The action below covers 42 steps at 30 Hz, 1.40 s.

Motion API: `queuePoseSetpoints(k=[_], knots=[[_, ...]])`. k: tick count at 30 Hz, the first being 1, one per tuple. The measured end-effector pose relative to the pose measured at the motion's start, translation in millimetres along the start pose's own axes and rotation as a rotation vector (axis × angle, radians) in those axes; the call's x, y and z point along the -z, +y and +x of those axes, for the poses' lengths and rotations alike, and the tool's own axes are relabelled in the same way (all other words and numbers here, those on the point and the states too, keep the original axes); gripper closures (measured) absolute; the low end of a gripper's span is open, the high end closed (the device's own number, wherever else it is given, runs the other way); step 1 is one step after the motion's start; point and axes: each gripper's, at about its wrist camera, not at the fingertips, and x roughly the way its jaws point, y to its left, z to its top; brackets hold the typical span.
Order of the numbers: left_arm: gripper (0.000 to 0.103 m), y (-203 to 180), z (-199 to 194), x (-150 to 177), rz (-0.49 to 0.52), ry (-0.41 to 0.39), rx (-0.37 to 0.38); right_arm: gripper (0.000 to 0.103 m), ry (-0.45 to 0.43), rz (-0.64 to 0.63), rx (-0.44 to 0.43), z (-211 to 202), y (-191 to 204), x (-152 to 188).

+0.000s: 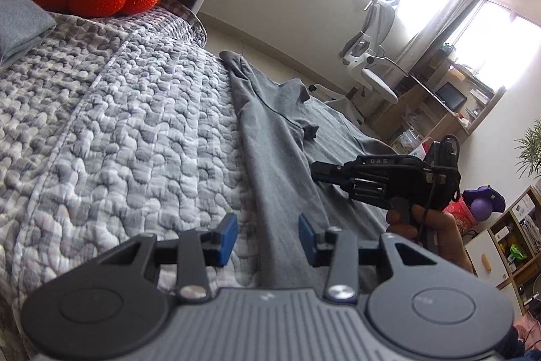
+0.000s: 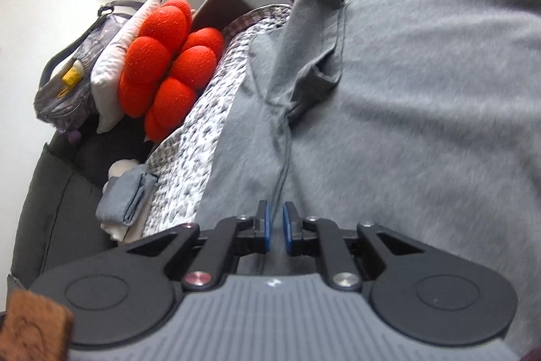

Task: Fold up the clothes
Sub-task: 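Grasp the shirt collar with both grippers and lift it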

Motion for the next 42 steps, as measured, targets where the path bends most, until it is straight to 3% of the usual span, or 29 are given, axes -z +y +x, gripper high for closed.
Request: queuePoseSetpoints(k=[8,11,12,13,22,27,29,30,32,33,34,36,42], knots=[[0.057,-4,47,-79,-0.001,0.008,-0.018,0.087,-0.057,0.058,0.08,19,-18,-59],[0.055,-1,72,-108,0.001,0.002,-0.038,0.072,-0.086,0.058,0.073,23,-18,-71],[0.053,1,83,-118,0.0,0.003,-0.044,0.062,-0.098,0.05,0.07,24,-18,-75],[0.053,2,93,-129,-0.001,0.004,-0.05,0.061,-0.102,0.041,0.074,26,-17,-79],[0.048,11,199,-199,0.017,0.038,-0.135,0.061,-0.126,-0.026,0.127,54,-17,-122],[0.048,17,244,-213,-0.013,0.039,-0.112,0.061,-0.153,-0.112,0.149,72,-13,-129],[0.048,17,260,-216,-0.015,0.041,-0.109,0.069,-0.164,-0.169,0.175,78,-10,-127],[0.048,17,268,-215,-0.009,0.047,-0.119,0.079,-0.173,-0.197,0.188,80,-9,-125],[0.051,18,279,-212,0.004,0.053,-0.135,0.086,-0.186,-0.237,0.206,81,-10,-122],[0.061,19,285,-210,0.011,0.056,-0.142,0.088,-0.194,-0.249,0.201,81,-11,-121],[0.079,19,289,-209,0.023,0.054,-0.154,0.091,-0.199,-0.255,0.198,81,-13,-121],[0.093,21,289,-208,0.041,0.035,-0.167,0.099,-0.207,-0.262,0.189,81,-12,-121],[0.096,30,257,-229,0.01,-0.121,-0.105,0.099,-0.261,-0.362,0.144,67,22,-126]])
